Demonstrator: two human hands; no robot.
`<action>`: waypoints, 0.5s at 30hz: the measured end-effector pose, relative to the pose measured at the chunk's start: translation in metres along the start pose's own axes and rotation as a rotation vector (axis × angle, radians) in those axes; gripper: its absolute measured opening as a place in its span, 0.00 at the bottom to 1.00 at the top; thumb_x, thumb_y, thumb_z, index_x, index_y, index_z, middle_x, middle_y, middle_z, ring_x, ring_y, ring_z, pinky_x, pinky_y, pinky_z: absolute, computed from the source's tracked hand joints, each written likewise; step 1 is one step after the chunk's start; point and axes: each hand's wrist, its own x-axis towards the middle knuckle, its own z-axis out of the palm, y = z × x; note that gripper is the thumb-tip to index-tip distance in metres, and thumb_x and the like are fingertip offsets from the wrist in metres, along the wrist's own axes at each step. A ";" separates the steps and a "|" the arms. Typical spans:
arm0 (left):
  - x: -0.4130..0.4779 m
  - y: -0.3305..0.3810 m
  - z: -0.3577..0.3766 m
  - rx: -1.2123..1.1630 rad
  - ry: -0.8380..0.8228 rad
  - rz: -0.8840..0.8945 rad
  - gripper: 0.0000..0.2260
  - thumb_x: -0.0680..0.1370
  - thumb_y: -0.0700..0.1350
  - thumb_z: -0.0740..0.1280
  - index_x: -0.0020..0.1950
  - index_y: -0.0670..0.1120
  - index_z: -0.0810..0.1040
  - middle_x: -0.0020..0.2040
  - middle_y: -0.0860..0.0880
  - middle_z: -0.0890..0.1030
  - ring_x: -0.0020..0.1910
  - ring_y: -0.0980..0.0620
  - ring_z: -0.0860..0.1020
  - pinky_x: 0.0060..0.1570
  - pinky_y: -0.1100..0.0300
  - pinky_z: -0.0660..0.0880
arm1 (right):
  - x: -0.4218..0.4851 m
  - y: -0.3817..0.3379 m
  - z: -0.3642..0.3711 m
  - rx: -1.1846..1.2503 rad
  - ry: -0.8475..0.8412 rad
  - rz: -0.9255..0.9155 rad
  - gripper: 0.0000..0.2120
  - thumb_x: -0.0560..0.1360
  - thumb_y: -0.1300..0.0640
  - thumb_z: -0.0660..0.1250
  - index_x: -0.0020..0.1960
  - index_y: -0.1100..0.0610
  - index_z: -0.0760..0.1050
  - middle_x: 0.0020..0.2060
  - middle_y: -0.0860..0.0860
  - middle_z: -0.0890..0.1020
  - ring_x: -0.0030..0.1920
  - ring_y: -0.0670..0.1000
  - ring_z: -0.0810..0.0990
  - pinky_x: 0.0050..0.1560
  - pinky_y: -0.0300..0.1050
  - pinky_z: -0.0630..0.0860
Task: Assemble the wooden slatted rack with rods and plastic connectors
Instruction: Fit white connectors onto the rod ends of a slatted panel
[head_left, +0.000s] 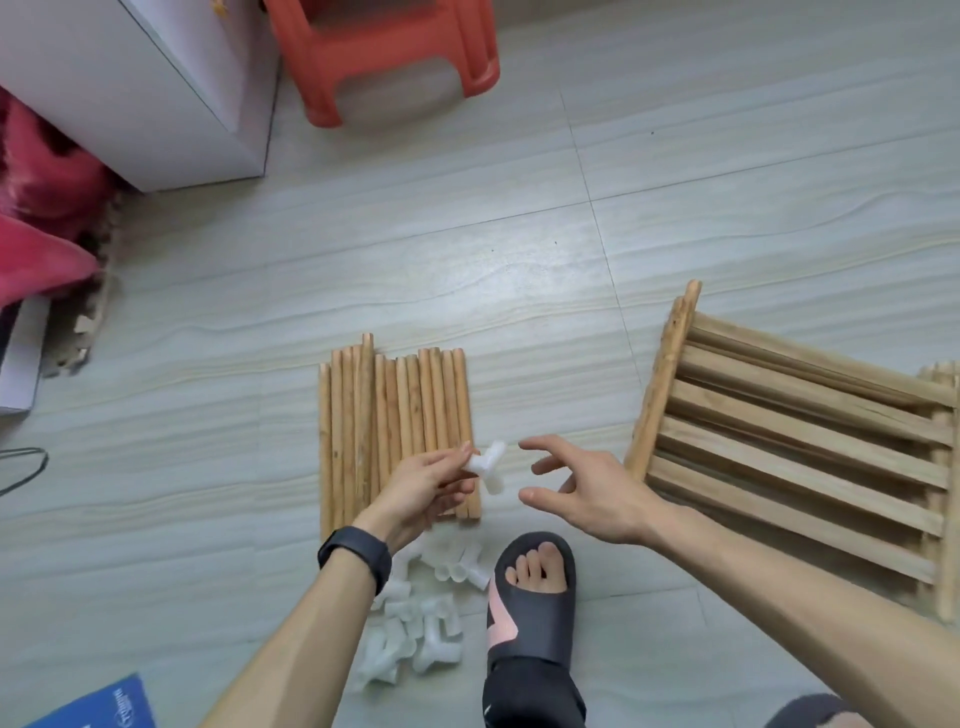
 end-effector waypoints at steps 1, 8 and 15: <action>0.002 0.008 0.013 0.014 -0.019 0.016 0.17 0.78 0.51 0.72 0.58 0.38 0.82 0.39 0.47 0.82 0.35 0.54 0.78 0.38 0.64 0.77 | -0.005 -0.002 -0.012 -0.020 0.000 -0.008 0.28 0.76 0.38 0.70 0.73 0.35 0.64 0.61 0.42 0.78 0.45 0.43 0.83 0.58 0.43 0.77; 0.017 0.069 0.148 0.272 -0.219 0.113 0.19 0.75 0.61 0.71 0.51 0.45 0.82 0.41 0.51 0.86 0.36 0.55 0.78 0.40 0.63 0.71 | -0.041 0.018 -0.115 0.037 0.264 0.048 0.19 0.76 0.45 0.73 0.66 0.42 0.74 0.47 0.43 0.85 0.41 0.43 0.84 0.49 0.46 0.82; 0.030 0.103 0.260 0.532 -0.361 0.281 0.17 0.78 0.59 0.71 0.52 0.46 0.83 0.46 0.49 0.87 0.36 0.57 0.82 0.41 0.61 0.76 | -0.067 0.076 -0.148 0.625 0.667 0.164 0.07 0.81 0.53 0.68 0.58 0.48 0.81 0.40 0.56 0.86 0.35 0.49 0.82 0.38 0.40 0.80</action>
